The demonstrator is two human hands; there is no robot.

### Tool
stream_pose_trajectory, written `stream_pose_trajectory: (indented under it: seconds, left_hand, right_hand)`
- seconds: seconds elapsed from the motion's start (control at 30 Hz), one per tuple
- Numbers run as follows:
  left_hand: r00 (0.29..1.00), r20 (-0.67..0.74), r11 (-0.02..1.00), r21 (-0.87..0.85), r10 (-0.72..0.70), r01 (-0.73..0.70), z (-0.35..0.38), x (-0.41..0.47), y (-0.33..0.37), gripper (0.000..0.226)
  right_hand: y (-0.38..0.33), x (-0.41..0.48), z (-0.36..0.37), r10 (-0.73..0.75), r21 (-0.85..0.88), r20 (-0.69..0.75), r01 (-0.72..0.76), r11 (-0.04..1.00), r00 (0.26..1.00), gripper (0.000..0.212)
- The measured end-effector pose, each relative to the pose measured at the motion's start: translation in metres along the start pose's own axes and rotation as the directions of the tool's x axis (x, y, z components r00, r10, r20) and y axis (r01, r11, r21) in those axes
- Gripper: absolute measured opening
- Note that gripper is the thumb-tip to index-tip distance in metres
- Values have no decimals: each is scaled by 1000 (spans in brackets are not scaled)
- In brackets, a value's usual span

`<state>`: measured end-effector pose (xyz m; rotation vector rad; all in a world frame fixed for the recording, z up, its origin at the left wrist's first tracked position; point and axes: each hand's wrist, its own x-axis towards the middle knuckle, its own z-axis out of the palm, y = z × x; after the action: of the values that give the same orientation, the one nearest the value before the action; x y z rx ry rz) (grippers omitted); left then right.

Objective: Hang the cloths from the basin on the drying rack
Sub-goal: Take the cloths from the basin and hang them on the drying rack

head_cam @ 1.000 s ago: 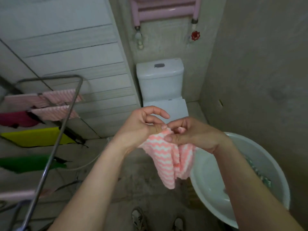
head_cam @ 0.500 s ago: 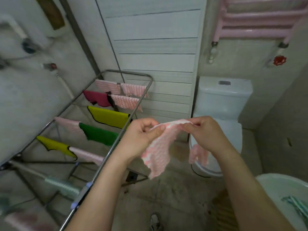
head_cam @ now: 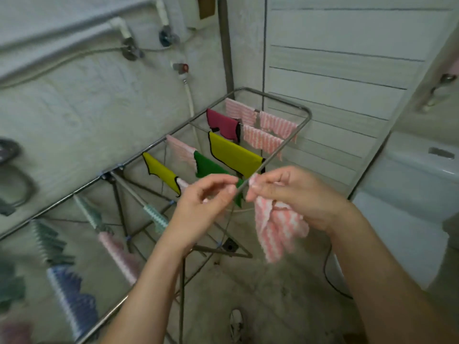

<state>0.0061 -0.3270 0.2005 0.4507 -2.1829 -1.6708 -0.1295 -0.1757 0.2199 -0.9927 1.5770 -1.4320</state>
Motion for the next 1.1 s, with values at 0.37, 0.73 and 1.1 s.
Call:
stream_pose_trajectory:
  seconds: [0.37, 0.73, 1.1]
  left_hand:
    - [989, 90, 993, 48, -115, 111, -88, -24, -6, 21]
    - [926, -325, 925, 254, -194, 283, -225, -26, -50, 30]
    - [501, -864, 934, 211, 39, 290, -301, 31, -112, 30]
  right_hand:
    - [-52, 84, 65, -49, -727, 306, 267, 632, 951, 28]
    - [-43, 169, 129, -190, -906, 184, 242, 348, 964, 9]
    - [-24, 256, 190, 75, -549, 208, 53, 834, 975, 16]
